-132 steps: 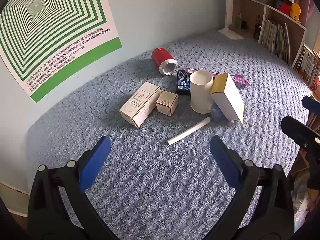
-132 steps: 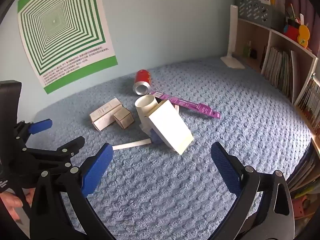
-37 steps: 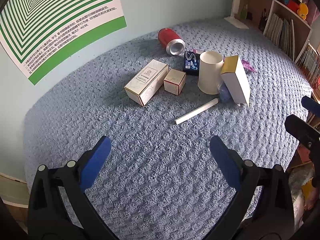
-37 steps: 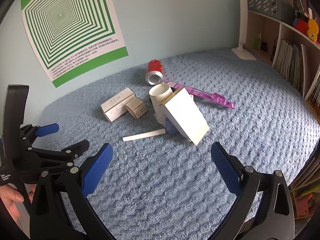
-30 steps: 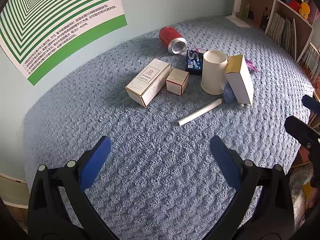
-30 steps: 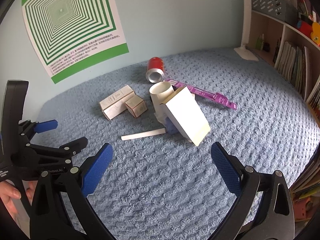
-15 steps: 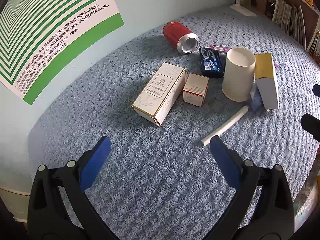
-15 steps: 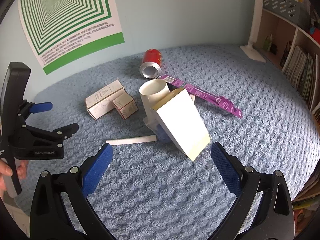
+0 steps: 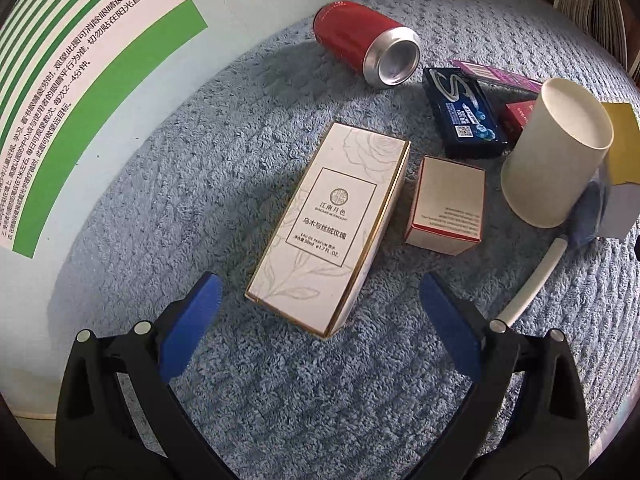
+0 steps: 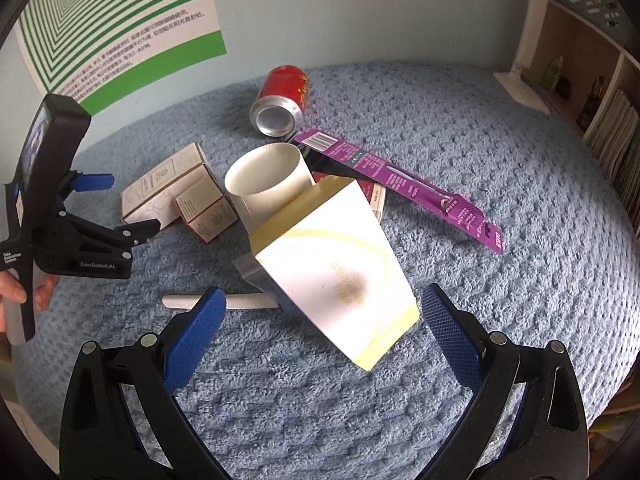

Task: Collect trash
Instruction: 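Grasp the white rose perfume box with the left tool while the right tool grasps the yellow-white box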

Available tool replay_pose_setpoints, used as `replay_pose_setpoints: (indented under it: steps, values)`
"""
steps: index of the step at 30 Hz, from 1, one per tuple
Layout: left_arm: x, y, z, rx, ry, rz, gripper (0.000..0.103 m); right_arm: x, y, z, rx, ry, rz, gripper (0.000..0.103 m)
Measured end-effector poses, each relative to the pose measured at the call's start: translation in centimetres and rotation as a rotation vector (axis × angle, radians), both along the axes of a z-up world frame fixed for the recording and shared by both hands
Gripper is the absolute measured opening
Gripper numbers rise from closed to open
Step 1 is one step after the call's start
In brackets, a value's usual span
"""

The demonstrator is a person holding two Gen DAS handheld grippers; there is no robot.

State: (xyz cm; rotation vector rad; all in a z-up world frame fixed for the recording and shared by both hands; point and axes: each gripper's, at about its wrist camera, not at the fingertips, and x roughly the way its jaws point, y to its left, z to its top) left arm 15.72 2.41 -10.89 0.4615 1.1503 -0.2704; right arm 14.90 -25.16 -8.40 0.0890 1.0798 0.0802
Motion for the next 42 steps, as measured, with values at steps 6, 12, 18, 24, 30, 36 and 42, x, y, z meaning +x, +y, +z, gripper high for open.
replay_pose_setpoints:
  steps: [6,12,18,24,30,36,42]
  values:
    - [1.4,-0.4,-1.2,0.01,0.013,-0.012,0.096,1.0,-0.3,-1.2,-0.043,0.009,0.012,0.097]
    - [2.8,-0.5,-1.6,0.011,0.014,-0.03,0.096,1.8,-0.7,-1.6,-0.074,0.0,0.05,0.097]
    - [4.6,-0.1,-2.3,0.004,0.013,-0.044,0.096,2.5,-0.6,-2.1,-0.081,-0.001,0.109,0.096]
    - [5.5,-0.2,-2.7,0.0,0.005,-0.068,0.085,2.4,-0.5,-2.1,-0.084,-0.003,0.108,0.096]
    - [5.4,-1.1,-2.8,-0.002,-0.002,-0.102,0.073,2.6,-0.5,-2.1,-0.105,-0.005,0.114,0.096]
    - [4.3,-2.4,-2.6,0.012,-0.015,-0.122,0.059,2.9,-0.5,-2.0,-0.109,-0.004,0.113,0.073]
    - [3.2,-2.6,-2.2,0.025,-0.03,-0.119,0.051,2.6,-0.4,-1.8,-0.112,-0.002,0.112,0.073]
